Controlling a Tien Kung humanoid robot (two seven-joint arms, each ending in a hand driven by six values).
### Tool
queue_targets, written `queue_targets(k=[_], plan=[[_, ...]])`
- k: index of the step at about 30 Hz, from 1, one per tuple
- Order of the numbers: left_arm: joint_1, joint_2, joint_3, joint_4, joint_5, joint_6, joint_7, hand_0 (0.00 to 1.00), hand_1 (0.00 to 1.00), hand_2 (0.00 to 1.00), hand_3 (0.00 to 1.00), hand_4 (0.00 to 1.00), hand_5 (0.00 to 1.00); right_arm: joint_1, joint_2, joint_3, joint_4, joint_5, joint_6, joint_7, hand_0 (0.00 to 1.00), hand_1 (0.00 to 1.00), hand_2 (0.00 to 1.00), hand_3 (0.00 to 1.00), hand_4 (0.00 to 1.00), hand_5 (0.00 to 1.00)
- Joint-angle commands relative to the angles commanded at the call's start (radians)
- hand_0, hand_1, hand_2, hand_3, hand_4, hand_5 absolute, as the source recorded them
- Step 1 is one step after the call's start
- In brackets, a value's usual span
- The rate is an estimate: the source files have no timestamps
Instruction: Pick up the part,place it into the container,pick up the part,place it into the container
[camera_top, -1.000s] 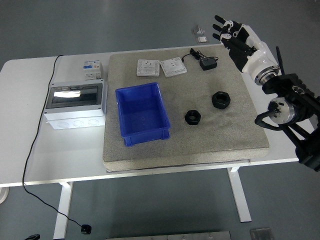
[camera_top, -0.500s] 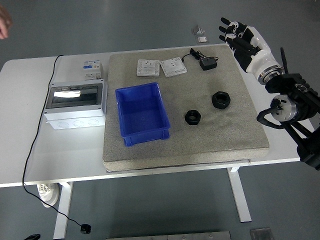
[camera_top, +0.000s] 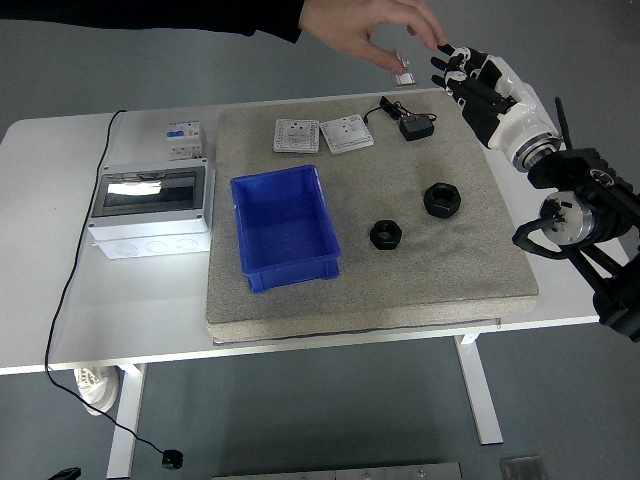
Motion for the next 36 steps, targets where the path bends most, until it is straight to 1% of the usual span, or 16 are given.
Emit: queue_targets(k=[3, 4, 9, 10, 15, 16, 24, 27, 28, 33, 34, 36], plan=[[0.0, 0.0, 0.0, 0.0, 0.0, 0.0, 0.0, 0.751, 0.747, 0.756, 0.836, 0.961, 0.998, -0.001, 0.0, -0.003, 0.0, -0.017, 0.006, -0.008, 0.998, 0.974, 0.951, 0.477, 0.998, 0.577], [0.0, 0.0, 0.0, 0.0, 0.0, 0.0, 0.0, 0.751, 0.747, 0.757, 0.835, 0.961, 0.998, -0.001, 0.0, -0.003, 0.0, -0.021, 0.007, -0.01, 0.998, 0.974, 0.963, 0.622, 0.967, 0.333], [0.001, 0.001, -0.001, 0.0, 0.002, 0.0, 0.0, 0.751, 0.747, 0.757, 0.835, 0.961, 0.998, -0.002, 0.0, -0.003, 0.0, -0.03, 0.007, -0.016, 0.998, 0.974, 0.963, 0.622, 0.967, 0.333], [0.001, 0.001, -0.001, 0.0, 0.002, 0.0, 0.0, 0.751, 0.747, 0.757, 0.836, 0.961, 0.998, -0.002, 0.0, -0.003, 0.0, -0.032, 0.008, -0.018, 0.998, 0.977, 0.965, 0.64, 0.984, 0.339], [0.001, 0.001, -0.002, 0.0, 0.003, 0.001, 0.0, 0.751, 0.747, 0.757, 0.836, 0.961, 0.998, -0.001, 0.001, -0.005, -0.002, -0.042, 0.009, -0.027, 0.998, 0.977, 0.965, 0.64, 0.984, 0.339], [0.0, 0.001, -0.002, 0.0, 0.003, 0.001, 0.0, 0.751, 0.747, 0.756, 0.836, 0.961, 0.998, -0.001, 0.002, -0.006, -0.003, -0.046, 0.009, -0.03, 0.998, 0.979, 0.965, 0.638, 0.997, 0.352], [-0.001, 0.001, -0.004, 0.0, 0.005, 0.001, 0.0, 0.75, 0.747, 0.756, 0.836, 0.962, 0.998, -0.001, 0.006, -0.011, -0.01, -0.067, 0.011, -0.046, 0.998, 0.981, 0.966, 0.637, 0.998, 0.365], [-0.001, 0.001, -0.005, 0.0, 0.007, 0.001, 0.0, 0.75, 0.747, 0.756, 0.836, 0.962, 0.998, -0.001, 0.006, -0.009, -0.01, -0.072, 0.013, -0.048, 0.998, 0.981, 0.966, 0.637, 0.998, 0.365], [-0.001, 0.001, -0.005, 0.0, 0.007, 0.001, 0.0, 0.751, 0.747, 0.757, 0.837, 0.962, 0.998, -0.001, 0.006, -0.008, -0.01, -0.073, 0.013, -0.048, 0.998, 0.986, 0.967, 0.641, 0.998, 0.383], [-0.001, 0.001, -0.007, 0.0, 0.01, 0.001, 0.0, 0.751, 0.747, 0.757, 0.837, 0.962, 0.998, -0.002, 0.006, -0.007, -0.01, -0.074, 0.015, -0.047, 0.998, 0.986, 0.967, 0.641, 0.998, 0.383], [-0.001, 0.001, -0.007, 0.0, 0.01, 0.001, 0.0, 0.751, 0.747, 0.756, 0.837, 0.962, 0.998, -0.002, 0.006, -0.007, -0.009, -0.074, 0.016, -0.046, 0.998, 0.987, 0.971, 0.642, 0.998, 0.432], [-0.001, 0.001, -0.007, 0.0, 0.011, 0.001, 0.0, 0.751, 0.747, 0.756, 0.837, 0.962, 0.998, -0.003, 0.005, -0.006, -0.008, -0.075, 0.015, -0.046, 0.998, 0.987, 0.971, 0.642, 0.998, 0.432]])
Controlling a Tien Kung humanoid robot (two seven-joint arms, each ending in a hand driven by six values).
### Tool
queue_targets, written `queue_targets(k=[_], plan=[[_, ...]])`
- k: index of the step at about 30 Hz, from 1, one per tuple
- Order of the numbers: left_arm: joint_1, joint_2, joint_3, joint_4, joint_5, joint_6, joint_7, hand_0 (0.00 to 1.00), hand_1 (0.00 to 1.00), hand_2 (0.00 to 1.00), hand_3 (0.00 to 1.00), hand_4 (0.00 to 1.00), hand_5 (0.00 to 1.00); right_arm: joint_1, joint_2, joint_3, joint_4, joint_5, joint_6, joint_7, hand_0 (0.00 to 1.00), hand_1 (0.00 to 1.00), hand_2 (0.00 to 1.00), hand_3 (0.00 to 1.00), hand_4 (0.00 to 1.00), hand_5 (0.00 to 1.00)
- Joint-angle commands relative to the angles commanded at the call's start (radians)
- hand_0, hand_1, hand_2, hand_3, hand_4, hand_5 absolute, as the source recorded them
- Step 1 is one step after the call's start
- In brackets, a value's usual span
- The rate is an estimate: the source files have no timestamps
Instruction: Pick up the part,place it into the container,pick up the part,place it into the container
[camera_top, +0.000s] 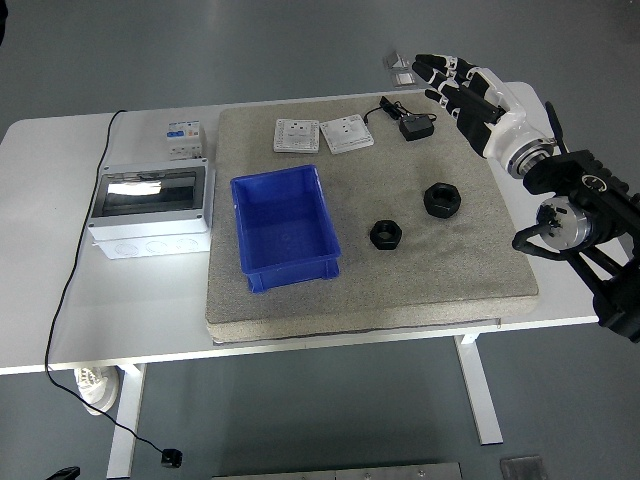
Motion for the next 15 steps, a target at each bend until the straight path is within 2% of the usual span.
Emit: queue_targets(k=[3, 4, 6, 9, 10, 15], plan=[[-0.001, 0.0, -0.001, 0.0, 0.002, 0.0, 0.0, 0.751, 0.747, 0.756, 0.837, 0.962, 0.998, -0.008, -0.005, 0.006, 0.009, -0.031, -0.013, -0.01, 0.998, 0.987, 0.971, 0.642, 0.998, 0.432], [-0.001, 0.0, 0.0, 0.0, 0.001, 0.0, 0.0, 0.75, 0.747, 0.756, 0.837, 0.962, 0.998, -0.014, -0.009, 0.012, 0.016, -0.057, -0.026, -0.024, 0.998, 0.947, 0.943, 0.66, 0.998, 0.485], [0.0, 0.0, 0.002, 0.001, -0.002, 0.001, 0.0, 0.75, 0.747, 0.756, 0.837, 0.962, 0.998, -0.025, -0.02, 0.024, 0.031, -0.127, -0.049, -0.067, 0.998, 0.947, 0.943, 0.66, 0.998, 0.485], [0.001, 0.0, 0.005, 0.001, -0.006, 0.001, 0.0, 0.75, 0.747, 0.756, 0.837, 0.962, 0.998, -0.027, -0.041, 0.019, 0.059, -0.244, -0.03, -0.161, 0.998, 0.947, 0.943, 0.66, 0.998, 0.485], [0.001, 0.001, 0.004, 0.001, -0.005, 0.001, 0.0, 0.75, 0.747, 0.755, 0.836, 0.962, 0.998, -0.025, -0.044, 0.015, 0.062, -0.269, -0.024, -0.182, 0.998, 0.526, 0.77, 0.871, 0.998, 0.403], [0.001, 0.001, 0.002, 0.002, 0.001, 0.0, 0.0, 0.75, 0.747, 0.755, 0.836, 0.962, 0.998, 0.014, -0.05, -0.048, 0.061, -0.451, 0.027, -0.334, 0.998, 0.526, 0.77, 0.871, 0.998, 0.403]])
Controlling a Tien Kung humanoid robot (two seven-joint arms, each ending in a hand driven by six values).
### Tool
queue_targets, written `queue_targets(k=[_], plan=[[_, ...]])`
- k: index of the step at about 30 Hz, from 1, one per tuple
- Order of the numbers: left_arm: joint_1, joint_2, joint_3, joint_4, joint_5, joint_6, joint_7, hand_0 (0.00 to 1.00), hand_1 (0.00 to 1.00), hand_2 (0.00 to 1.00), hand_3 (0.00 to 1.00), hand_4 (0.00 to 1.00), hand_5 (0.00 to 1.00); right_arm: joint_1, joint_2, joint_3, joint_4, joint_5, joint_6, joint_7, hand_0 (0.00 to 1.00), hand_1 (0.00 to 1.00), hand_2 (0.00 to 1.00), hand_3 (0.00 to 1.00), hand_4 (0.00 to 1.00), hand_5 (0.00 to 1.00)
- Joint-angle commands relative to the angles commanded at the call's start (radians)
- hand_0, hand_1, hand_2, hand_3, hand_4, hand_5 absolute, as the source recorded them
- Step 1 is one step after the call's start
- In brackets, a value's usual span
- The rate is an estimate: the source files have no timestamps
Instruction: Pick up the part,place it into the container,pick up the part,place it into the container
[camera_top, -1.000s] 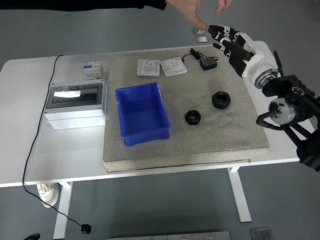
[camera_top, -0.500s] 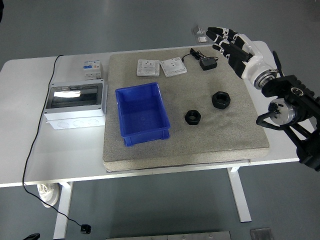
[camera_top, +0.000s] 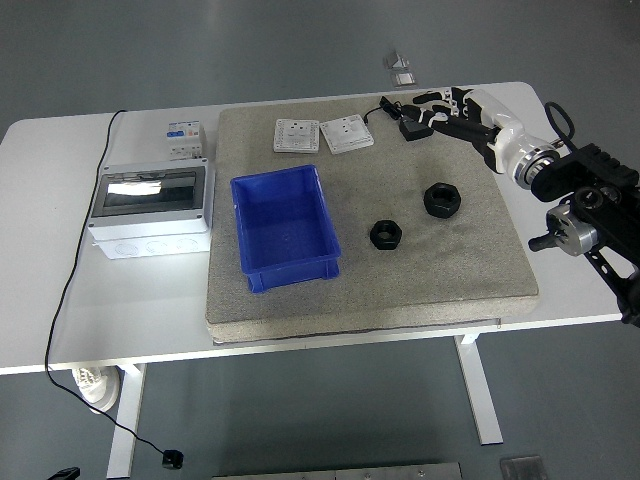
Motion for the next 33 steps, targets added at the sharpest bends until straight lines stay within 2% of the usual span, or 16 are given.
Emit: queue_targets(k=[1, 6, 7, 11, 15, 20, 23, 27, 30, 31, 33], plan=[[0.0, 0.0, 0.0, 0.0, 0.001, 0.0, 0.0, 0.75, 0.746, 0.755, 0.833, 0.962, 0.998, 0.008, 0.0, -0.011, -0.003, -0.034, 0.01, -0.026, 0.998, 0.715, 0.946, 0.98, 0.998, 0.415], [0.0, 0.002, -0.002, 0.0, 0.004, 0.0, 0.0, 0.75, 0.746, 0.755, 0.833, 0.962, 0.998, 0.056, 0.003, -0.084, -0.046, -0.226, 0.063, -0.159, 0.998, 0.715, 0.946, 0.98, 0.998, 0.415], [0.0, 0.002, -0.003, 0.0, 0.006, 0.0, 0.0, 0.749, 0.746, 0.755, 0.834, 0.963, 0.998, 0.063, 0.006, -0.094, -0.062, -0.262, 0.073, -0.18, 0.998, 0.998, 0.998, 0.998, 0.998, 0.406], [-0.001, 0.002, -0.001, 0.001, 0.004, 0.001, 0.0, 0.749, 0.746, 0.755, 0.834, 0.963, 0.998, 0.09, 0.026, -0.134, -0.139, -0.416, 0.133, -0.27, 0.998, 0.998, 0.998, 0.998, 0.998, 0.406], [-0.003, 0.003, -0.003, 0.001, 0.005, 0.002, 0.0, 0.749, 0.743, 0.754, 0.835, 0.964, 0.998, 0.117, 0.046, -0.175, -0.212, -0.559, 0.137, -0.295, 0.998, 0.998, 0.998, 0.998, 0.998, 0.406], [-0.004, 0.005, -0.004, 0.001, 0.007, 0.003, 0.0, 0.748, 0.743, 0.754, 0.835, 0.964, 0.998, 0.14, 0.065, -0.224, -0.296, -0.69, 0.122, -0.283, 0.998, 0.998, 0.998, 0.998, 0.998, 0.409], [-0.005, 0.005, -0.004, 0.001, 0.008, 0.003, 0.0, 0.748, 0.743, 0.754, 0.835, 0.964, 0.998, 0.152, 0.081, -0.257, -0.334, -0.693, 0.113, -0.268, 0.998, 0.998, 0.998, 0.998, 0.998, 0.409], [-0.006, 0.007, -0.006, 0.0, 0.014, 0.003, 0.0, 0.749, 0.742, 0.754, 0.834, 0.962, 0.998, 0.172, 0.117, -0.303, -0.4, -0.638, 0.108, -0.239, 0.998, 0.998, 0.998, 0.998, 0.998, 0.426], [-0.007, 0.008, -0.009, 0.0, 0.019, 0.002, 0.0, 0.749, 0.742, 0.754, 0.834, 0.962, 0.998, 0.192, 0.147, -0.34, -0.46, -0.589, 0.085, -0.212, 0.998, 0.998, 0.998, 0.998, 0.998, 0.426], [-0.007, 0.008, -0.01, -0.001, 0.021, 0.002, 0.0, 0.748, 0.741, 0.753, 0.832, 0.962, 0.998, 0.198, 0.155, -0.351, -0.48, -0.574, 0.078, -0.204, 0.998, 0.924, 0.917, 0.962, 0.998, 0.445], [-0.008, 0.01, -0.011, -0.001, 0.024, 0.001, 0.0, 0.748, 0.741, 0.753, 0.832, 0.962, 0.998, 0.209, 0.17, -0.373, -0.518, -0.546, 0.06, -0.187, 0.998, 0.924, 0.917, 0.962, 0.998, 0.445]])
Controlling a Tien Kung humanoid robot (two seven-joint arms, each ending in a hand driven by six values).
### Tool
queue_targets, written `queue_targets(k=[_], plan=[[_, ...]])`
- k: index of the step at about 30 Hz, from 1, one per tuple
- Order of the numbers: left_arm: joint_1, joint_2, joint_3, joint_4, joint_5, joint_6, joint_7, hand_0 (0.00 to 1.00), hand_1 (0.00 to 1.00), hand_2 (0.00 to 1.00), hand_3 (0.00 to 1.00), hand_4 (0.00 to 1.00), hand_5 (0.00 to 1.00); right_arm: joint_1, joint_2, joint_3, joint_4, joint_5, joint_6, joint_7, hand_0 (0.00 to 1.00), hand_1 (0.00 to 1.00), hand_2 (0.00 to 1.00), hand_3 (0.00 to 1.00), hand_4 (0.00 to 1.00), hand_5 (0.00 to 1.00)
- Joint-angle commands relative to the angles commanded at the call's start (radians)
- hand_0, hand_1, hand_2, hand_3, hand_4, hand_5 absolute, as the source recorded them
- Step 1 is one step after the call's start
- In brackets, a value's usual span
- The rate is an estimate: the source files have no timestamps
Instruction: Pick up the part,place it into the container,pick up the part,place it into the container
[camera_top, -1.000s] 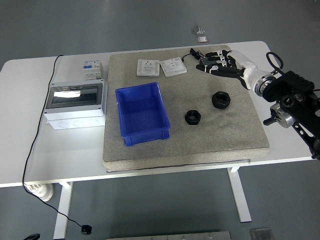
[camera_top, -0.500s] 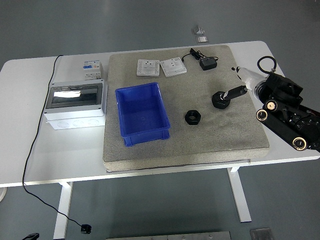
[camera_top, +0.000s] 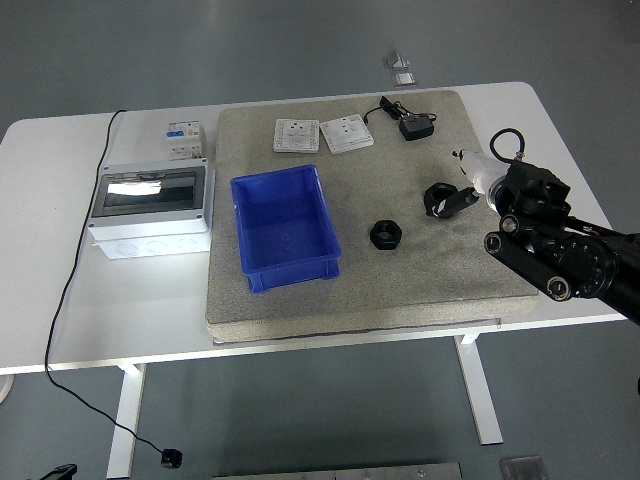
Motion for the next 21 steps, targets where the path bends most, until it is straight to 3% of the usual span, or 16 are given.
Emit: queue_targets(k=[3, 4, 9, 10, 15, 16, 18, 21], plan=[[-0.001, 0.002, -0.003, -0.001, 0.006, -0.001, 0.0, 0.748, 0.741, 0.753, 0.832, 0.962, 0.998, 0.014, 0.017, -0.033, -0.048, 0.026, -0.035, 0.021, 0.998, 0.924, 0.917, 0.962, 0.998, 0.445], [-0.001, 0.003, -0.004, -0.001, 0.008, -0.002, 0.0, 0.748, 0.741, 0.751, 0.831, 0.961, 0.998, 0.018, 0.021, -0.048, -0.06, 0.034, -0.051, 0.026, 0.998, 0.659, 0.705, 0.817, 0.998, 0.407], [-0.001, 0.005, -0.006, -0.001, 0.013, -0.004, 0.0, 0.748, 0.741, 0.751, 0.831, 0.961, 0.998, 0.025, 0.035, -0.121, -0.088, 0.076, -0.109, 0.04, 0.998, 0.659, 0.705, 0.817, 0.998, 0.407], [-0.001, 0.005, -0.007, -0.001, 0.014, -0.004, 0.0, 0.747, 0.74, 0.751, 0.83, 0.961, 0.998, 0.026, 0.038, -0.138, -0.092, 0.087, -0.115, 0.043, 0.933, 0.52, 0.613, 0.72, 0.858, 0.237], [-0.002, 0.006, -0.008, -0.001, 0.018, -0.006, 0.0, 0.747, 0.74, 0.751, 0.83, 0.961, 0.998, 0.029, 0.052, -0.204, -0.106, 0.123, -0.119, 0.043, 0.933, 0.52, 0.613, 0.72, 0.858, 0.237], [-0.002, 0.006, -0.009, -0.001, 0.019, -0.006, 0.0, 0.747, 0.74, 0.751, 0.83, 0.962, 0.998, 0.029, 0.054, -0.216, -0.108, 0.129, -0.119, 0.042, 0.923, 0.512, 0.614, 0.708, 0.801, 0.192], [-0.002, 0.006, -0.008, -0.001, 0.018, -0.006, 0.0, 0.747, 0.74, 0.751, 0.83, 0.962, 0.998, 0.028, 0.058, -0.235, -0.112, 0.138, -0.123, 0.044, 0.923, 0.512, 0.614, 0.708, 0.801, 0.192], [-0.002, 0.005, -0.007, -0.001, 0.016, -0.006, 0.0, 0.747, 0.74, 0.751, 0.83, 0.962, 0.998, 0.027, 0.06, -0.25, -0.112, 0.138, -0.153, 0.054, 0.923, 0.512, 0.614, 0.708, 0.801, 0.192]])
